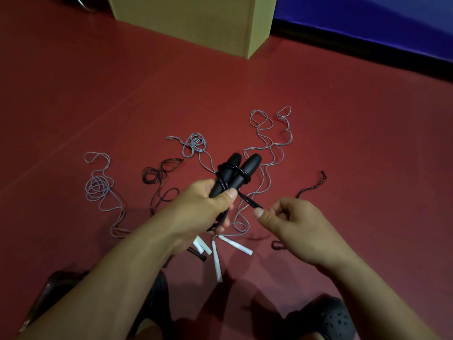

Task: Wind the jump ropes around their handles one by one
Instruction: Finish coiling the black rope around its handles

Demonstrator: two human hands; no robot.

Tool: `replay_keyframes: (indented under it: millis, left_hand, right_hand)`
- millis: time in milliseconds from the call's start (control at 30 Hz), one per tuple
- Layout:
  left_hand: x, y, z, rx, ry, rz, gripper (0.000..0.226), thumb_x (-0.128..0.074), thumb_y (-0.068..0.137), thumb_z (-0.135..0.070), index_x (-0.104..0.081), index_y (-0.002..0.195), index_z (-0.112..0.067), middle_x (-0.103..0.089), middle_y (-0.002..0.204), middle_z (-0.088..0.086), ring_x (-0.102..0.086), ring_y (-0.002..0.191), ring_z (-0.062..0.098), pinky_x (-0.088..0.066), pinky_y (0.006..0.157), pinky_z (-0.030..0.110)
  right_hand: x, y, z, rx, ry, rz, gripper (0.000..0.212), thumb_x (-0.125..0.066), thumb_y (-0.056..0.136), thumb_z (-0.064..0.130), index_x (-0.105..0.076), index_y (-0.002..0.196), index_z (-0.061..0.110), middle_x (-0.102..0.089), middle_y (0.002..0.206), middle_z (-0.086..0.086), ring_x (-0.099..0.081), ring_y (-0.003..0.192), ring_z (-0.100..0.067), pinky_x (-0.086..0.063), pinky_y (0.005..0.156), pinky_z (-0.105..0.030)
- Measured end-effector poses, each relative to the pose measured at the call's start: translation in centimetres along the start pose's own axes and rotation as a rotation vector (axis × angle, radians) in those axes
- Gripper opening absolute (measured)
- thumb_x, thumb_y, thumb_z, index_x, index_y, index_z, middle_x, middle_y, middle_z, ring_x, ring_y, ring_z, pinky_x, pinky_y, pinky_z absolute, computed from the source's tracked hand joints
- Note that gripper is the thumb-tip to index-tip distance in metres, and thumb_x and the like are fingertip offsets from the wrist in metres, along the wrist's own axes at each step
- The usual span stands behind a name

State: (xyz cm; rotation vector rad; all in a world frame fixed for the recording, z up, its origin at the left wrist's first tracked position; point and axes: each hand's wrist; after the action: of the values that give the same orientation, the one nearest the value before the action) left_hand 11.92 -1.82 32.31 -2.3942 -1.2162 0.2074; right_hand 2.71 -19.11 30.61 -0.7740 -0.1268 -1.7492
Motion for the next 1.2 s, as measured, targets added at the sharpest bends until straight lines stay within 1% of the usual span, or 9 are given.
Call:
replay_keyframes:
  millis: [67, 200, 300, 400, 700, 933, 1033, 1133, 1200]
  left_hand:
    - [0.3, 0.4, 0.3, -0.021, 0.031, -0.061, 0.019, -0.053, 0.101, -0.022, -0.057, 0.085, -0.012, -0.057, 0.067, 0.0, -0.055, 0.048, 0.009, -0.046, 0.051, 0.026]
    - [0.6, 0.9, 1.0, -0.045, 0.084, -0.141, 0.017, -0.054, 0.1, -0.028, -0.058, 0.088, -0.016, -0.056, 0.068, -0.001, -0.058, 0.05, 0.011, -0.049, 0.052, 0.027]
    - [0.7, 1.0, 1.1, -0.077, 0.099, -0.193, 0.016, -0.056, 0.099, -0.032, -0.057, 0.086, -0.022, -0.054, 0.066, 0.005, -0.053, 0.044, 0.014, -0.041, 0.043, 0.024]
    - [0.6, 1.0, 1.1, -0.086, 0.129, -0.206, 0.015, -0.056, 0.098, -0.034, -0.058, 0.086, -0.026, -0.051, 0.055, -0.002, -0.05, 0.041, 0.016, -0.04, 0.042, 0.025]
    - [1.0, 0.5, 1.4, -0.001, 0.386, -0.015, 0.007, -0.059, 0.096, -0.032, -0.059, 0.103, -0.032, -0.069, 0.068, 0.004, -0.06, 0.045, 0.018, -0.046, 0.046, 0.026]
    - [1.0, 0.4, 1.5, -0.058, 0.519, 0.036, 0.018, -0.071, 0.087, -0.032, -0.061, 0.101, -0.025, -0.07, 0.085, 0.009, -0.068, 0.051, 0.024, -0.058, 0.056, 0.045]
    - [0.8, 0.0, 1.2, -0.036, 0.612, 0.102, 0.019, -0.072, 0.086, -0.038, -0.06, 0.096, -0.029, -0.068, 0.079, 0.006, -0.069, 0.053, 0.023, -0.059, 0.057, 0.04]
    - [0.3, -0.5, 0.9, -0.047, 0.74, 0.164, 0.02, -0.073, 0.084, -0.043, -0.057, 0.089, -0.032, -0.065, 0.073, -0.003, -0.069, 0.058, 0.024, -0.059, 0.062, 0.039]
    - [0.0, -0.7, 0.8, -0.07, 0.845, 0.192, 0.026, -0.074, 0.083, -0.045, -0.055, 0.085, -0.027, -0.063, 0.074, -0.003, -0.067, 0.061, 0.024, -0.057, 0.065, 0.038]
  right_hand:
    - [-0.1, -0.1, 0.1, 0.031, -0.056, 0.007, 0.033, -0.071, 0.083, 0.046, -0.058, 0.069, 0.019, -0.048, 0.045, 0.013, -0.043, 0.045, -0.003, -0.039, 0.049, -0.015]
    - [-0.2, -0.1, 0.2, 0.041, -0.061, 0.035, 0.028, -0.073, 0.084, 0.038, -0.059, 0.073, 0.016, -0.046, 0.045, 0.009, -0.04, 0.043, -0.004, -0.038, 0.049, -0.02]
    - [0.0, -0.3, 0.4, 0.045, -0.086, -0.015, 0.037, -0.071, 0.084, 0.044, -0.055, 0.066, 0.017, -0.042, 0.047, 0.008, -0.036, 0.044, -0.005, -0.031, 0.043, -0.015]
    - [0.1, -0.6, 0.8, 0.099, -0.037, -0.055, 0.04, -0.07, 0.084, 0.046, -0.052, 0.059, 0.02, -0.044, 0.044, 0.011, -0.037, 0.043, -0.005, -0.031, 0.043, -0.015]
    - [-0.3, -0.9, 1.6, 0.288, 0.175, -0.029, 0.018, -0.066, 0.091, 0.02, -0.056, 0.076, 0.02, -0.054, 0.053, 0.014, -0.042, 0.05, -0.001, -0.038, 0.052, -0.02]
    - [-0.7, -0.7, 1.4, 0.362, 0.208, -0.08, 0.011, -0.062, 0.094, 0.012, -0.062, 0.084, 0.016, -0.055, 0.06, 0.015, -0.048, 0.052, 0.0, -0.035, 0.055, -0.01]
    - [-0.7, -0.5, 1.3, 0.367, 0.163, -0.102, 0.007, -0.065, 0.093, 0.018, -0.067, 0.086, 0.019, -0.064, 0.07, 0.013, -0.055, 0.061, -0.002, -0.042, 0.06, -0.016]
    - [-0.5, -0.1, 0.7, 0.336, 0.101, -0.163, 0.005, -0.069, 0.087, 0.033, -0.07, 0.086, 0.028, -0.068, 0.081, 0.005, -0.065, 0.076, -0.013, -0.053, 0.072, -0.038]
    - [-0.4, 0.0, 0.5, 0.296, 0.097, -0.172, 0.009, -0.073, 0.08, 0.039, -0.071, 0.086, 0.032, -0.068, 0.081, 0.004, -0.066, 0.075, -0.015, -0.054, 0.073, -0.042]
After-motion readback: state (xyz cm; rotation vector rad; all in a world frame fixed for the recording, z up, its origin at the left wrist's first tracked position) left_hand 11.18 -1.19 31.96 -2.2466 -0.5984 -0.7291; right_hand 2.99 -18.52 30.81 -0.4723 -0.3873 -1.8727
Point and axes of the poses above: each hand's wrist, its own y-axis towards the middle knuckle, its own x-axis out of the back of the hand, z = x × y
